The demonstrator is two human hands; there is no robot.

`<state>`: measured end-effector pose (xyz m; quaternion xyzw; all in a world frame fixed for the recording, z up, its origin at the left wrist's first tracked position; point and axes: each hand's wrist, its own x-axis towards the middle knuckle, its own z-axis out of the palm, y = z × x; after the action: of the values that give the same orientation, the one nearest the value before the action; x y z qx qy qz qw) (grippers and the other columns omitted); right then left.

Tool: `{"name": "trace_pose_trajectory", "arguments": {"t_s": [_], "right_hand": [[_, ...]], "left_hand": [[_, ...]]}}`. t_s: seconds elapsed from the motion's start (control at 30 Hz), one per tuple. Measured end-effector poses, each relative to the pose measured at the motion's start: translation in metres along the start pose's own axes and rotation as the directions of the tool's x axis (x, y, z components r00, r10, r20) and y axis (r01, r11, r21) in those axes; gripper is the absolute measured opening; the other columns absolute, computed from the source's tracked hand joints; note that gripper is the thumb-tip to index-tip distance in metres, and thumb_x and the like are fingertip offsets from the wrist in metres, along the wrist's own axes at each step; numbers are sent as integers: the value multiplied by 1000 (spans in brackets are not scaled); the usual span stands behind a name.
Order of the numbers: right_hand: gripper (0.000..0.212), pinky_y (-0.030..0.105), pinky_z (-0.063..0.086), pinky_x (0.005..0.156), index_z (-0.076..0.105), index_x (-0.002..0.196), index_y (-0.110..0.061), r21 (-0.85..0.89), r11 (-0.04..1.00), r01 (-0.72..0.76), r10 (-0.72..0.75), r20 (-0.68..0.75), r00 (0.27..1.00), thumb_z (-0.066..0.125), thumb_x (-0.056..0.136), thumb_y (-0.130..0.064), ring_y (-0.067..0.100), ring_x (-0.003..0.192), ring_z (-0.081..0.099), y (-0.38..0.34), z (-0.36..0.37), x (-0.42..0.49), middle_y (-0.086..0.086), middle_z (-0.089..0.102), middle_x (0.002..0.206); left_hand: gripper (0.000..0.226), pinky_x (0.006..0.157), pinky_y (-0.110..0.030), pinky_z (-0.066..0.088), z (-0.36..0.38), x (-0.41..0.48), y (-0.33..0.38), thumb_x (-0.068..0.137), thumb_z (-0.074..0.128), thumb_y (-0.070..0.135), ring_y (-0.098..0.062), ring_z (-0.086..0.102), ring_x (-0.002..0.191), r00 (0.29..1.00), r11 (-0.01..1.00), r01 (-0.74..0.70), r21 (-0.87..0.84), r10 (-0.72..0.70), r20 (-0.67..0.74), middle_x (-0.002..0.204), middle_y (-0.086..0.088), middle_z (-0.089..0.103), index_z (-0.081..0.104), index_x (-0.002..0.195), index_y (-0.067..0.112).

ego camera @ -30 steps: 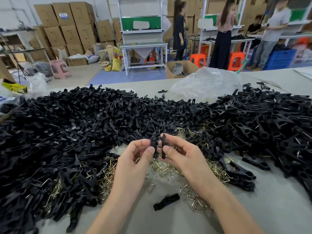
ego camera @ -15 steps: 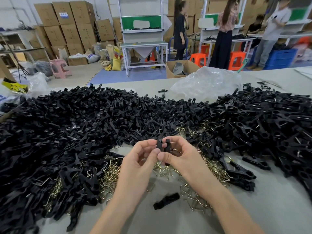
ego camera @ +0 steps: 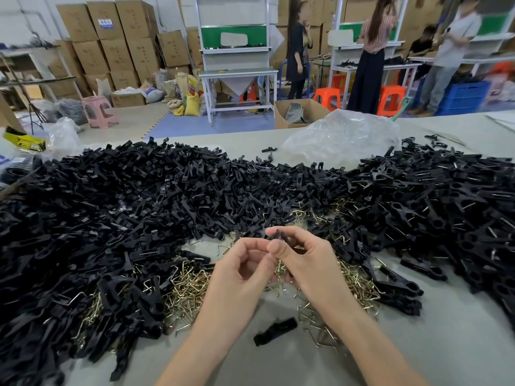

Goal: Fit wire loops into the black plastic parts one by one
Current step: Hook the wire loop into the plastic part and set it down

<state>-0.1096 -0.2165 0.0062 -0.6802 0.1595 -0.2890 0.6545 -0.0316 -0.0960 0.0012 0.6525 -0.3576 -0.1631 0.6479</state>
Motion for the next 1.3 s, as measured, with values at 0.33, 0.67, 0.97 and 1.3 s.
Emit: {"name": "trace_pose_trajectory", "arguments": {"t_s": [0.33, 0.67, 0.97, 1.3], "right_hand": [[29, 14, 44, 46, 78, 97, -38, 32, 999, -13, 12, 23, 1000, 75, 72, -51, 1, 47, 53, -3, 0, 0, -11, 69, 71], [28, 14, 43, 43, 78, 95, -33, 52, 999, -6, 5, 13, 1000, 72, 74, -52, 2, 46, 53, -2, 1, 0, -10, 69, 69], [58, 46, 52, 63, 63, 80, -8, 67, 998, 9, -6, -36, 999, 55, 93, -64, 19, 66, 63, 0, 4, -5, 7, 67, 69], [47, 24, 47, 51, 51, 66, -17, 56, 995, -88, 88, 5, 996, 77, 67, -57, 9, 55, 58, -1, 6, -1, -4, 63, 60]], "left_hand": [[6, 68, -16, 52, -1, -1, 2, 94, 65, 20, -9, 68, 72, 1000, 1000, -14, 14, 14, 13, 80, 2, 72, 70, 98, 22], [11, 69, -26, 55, 3, -3, 1, 97, 63, 19, -16, 67, 74, 999, 998, -35, 49, 33, 34, 83, 1, 73, 69, 102, 26], [35, 81, -13, 46, 9, -11, -3, 90, 60, 51, -8, 62, 101, 975, 921, -216, 325, 184, 126, 109, 17, 65, 52, 124, 48], [20, 68, -19, 45, 5, -11, -7, 85, 55, 52, -2, 55, 86, 968, 791, -249, 559, 228, 109, 96, 22, 51, 40, 97, 49]]}}
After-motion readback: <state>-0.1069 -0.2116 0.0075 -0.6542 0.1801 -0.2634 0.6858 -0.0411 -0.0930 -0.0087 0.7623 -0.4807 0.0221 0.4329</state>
